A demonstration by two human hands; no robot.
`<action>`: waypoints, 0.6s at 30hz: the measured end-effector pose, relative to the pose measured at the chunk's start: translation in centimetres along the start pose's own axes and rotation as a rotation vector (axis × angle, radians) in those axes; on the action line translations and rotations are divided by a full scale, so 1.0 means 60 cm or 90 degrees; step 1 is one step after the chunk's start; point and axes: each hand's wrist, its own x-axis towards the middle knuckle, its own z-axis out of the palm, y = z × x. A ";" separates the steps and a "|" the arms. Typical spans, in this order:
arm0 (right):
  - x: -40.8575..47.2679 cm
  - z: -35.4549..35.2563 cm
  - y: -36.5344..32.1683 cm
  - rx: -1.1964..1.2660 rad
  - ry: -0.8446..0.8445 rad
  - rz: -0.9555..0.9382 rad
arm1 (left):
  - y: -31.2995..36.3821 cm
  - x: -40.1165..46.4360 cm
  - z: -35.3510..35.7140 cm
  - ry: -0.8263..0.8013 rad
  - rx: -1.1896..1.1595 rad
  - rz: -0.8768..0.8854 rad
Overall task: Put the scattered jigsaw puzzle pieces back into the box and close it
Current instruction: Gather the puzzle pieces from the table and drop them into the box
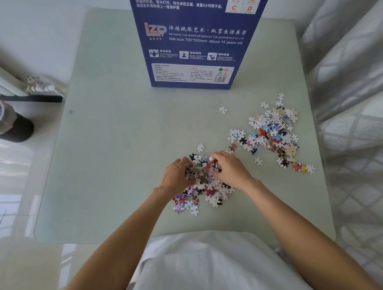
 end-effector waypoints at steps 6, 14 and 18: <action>0.003 0.020 -0.019 -0.047 -0.055 -0.008 | -0.001 -0.006 0.000 0.019 -0.018 0.013; 0.008 0.024 -0.029 0.028 0.021 0.022 | 0.001 -0.012 0.003 0.036 0.001 0.033; 0.002 0.018 -0.022 0.073 0.069 0.032 | 0.002 -0.012 0.005 0.032 0.034 0.038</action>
